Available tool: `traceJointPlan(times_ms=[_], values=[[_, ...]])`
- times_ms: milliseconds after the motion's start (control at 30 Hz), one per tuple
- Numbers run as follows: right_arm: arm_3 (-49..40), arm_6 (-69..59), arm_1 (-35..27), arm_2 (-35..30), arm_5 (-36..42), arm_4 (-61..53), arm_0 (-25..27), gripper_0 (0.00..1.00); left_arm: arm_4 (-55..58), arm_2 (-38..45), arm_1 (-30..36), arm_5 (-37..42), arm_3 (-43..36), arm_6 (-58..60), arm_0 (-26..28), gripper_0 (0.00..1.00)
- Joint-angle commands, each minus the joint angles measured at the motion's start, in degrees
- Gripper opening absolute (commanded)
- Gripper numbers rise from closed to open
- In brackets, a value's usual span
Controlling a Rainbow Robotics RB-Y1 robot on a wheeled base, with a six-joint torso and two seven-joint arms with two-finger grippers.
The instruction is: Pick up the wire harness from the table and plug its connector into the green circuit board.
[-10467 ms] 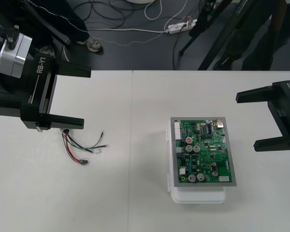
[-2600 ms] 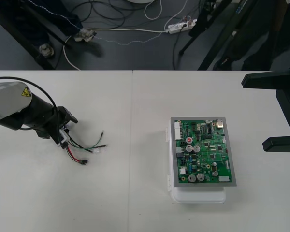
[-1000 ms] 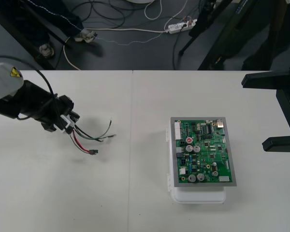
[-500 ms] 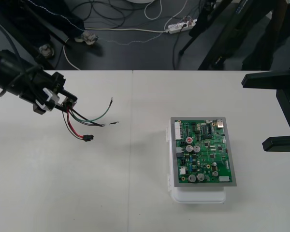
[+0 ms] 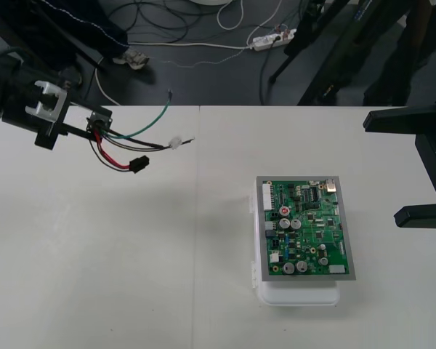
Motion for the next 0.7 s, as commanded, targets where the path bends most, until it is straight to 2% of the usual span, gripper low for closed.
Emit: traceJointPlan(times_ms=[33, 300, 700], values=[[-0.11, -2.61, 0.39, -1.49, 0.49, 0.24, -1.23, 1.00, 3.70, 5.14, 2.14, -2.57, -9.47, 6.41, 6.55, 0.00], [-0.11, -2.61, 0.39, -1.49, 0.49, 0.24, -1.23, 1.00, 6.07, 11.91, -2.17, -2.57, -21.51, 23.90, 14.99, 0.00], [-0.11, -2.61, 0.39, -1.49, 0.49, 0.24, -1.23, 1.00, 8.01, 16.30, -11.75, -2.57, -34.78, 46.48, 22.99, 0.00]])
